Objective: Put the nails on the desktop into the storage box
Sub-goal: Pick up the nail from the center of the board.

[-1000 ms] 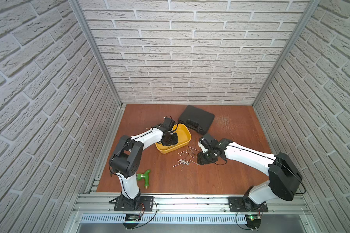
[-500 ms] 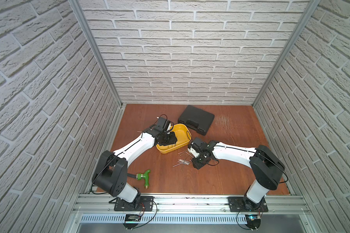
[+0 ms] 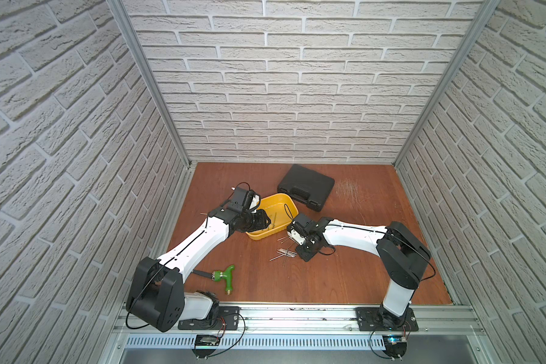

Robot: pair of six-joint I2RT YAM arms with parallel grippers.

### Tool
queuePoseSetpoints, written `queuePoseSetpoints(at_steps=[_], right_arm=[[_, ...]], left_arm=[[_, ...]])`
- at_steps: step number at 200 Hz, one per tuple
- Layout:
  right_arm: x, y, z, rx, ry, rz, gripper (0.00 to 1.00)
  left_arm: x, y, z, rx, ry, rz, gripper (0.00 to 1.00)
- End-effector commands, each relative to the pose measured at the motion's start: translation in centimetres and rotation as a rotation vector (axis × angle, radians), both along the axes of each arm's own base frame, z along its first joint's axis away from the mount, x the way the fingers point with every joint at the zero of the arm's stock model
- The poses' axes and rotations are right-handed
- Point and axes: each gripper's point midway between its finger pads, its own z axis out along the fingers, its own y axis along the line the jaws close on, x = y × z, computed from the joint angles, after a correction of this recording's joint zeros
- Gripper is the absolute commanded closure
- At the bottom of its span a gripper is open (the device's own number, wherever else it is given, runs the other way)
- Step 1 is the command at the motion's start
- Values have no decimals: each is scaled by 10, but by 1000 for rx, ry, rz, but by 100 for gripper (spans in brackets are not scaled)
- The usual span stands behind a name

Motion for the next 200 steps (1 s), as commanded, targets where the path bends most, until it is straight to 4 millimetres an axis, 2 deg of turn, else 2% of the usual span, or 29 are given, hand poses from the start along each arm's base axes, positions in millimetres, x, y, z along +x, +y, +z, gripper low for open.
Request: queuePoseSetpoints(at_steps=[1, 12, 37, 49, 63, 88, 125, 160, 182, 200], right_arm=[[-3, 1, -8, -22, 16, 35, 67], [-4, 0, -11, -22, 24, 36, 70], [-10, -1, -14, -21, 43, 39, 85], [-13, -1, -11, -14, 43, 38, 92], [-14, 0, -6, 1, 32, 41, 95], [-11, 8, 13, 60, 4, 31, 98], [-2, 32, 57, 260, 14, -54, 98], [4, 37, 83, 465, 144, -206, 98], [3, 36, 93, 572, 243, -278, 98], [0, 33, 103, 644, 297, -311, 98]], left_arm=[[-6, 3, 7, -21, -16, -19, 57], [-7, 4, 8, -25, -18, -19, 57], [-8, 5, 9, -33, -15, -27, 57], [-9, 5, 9, -37, -11, -31, 57], [-10, 4, 10, -40, -13, -44, 57], [-11, 1, 11, -49, -16, -66, 54], [-14, -8, 19, -45, -71, -147, 48], [-27, -31, 23, 95, -170, -371, 36], [-42, -54, 23, 236, -295, -605, 31], [-51, -64, 21, 370, -394, -789, 25]])
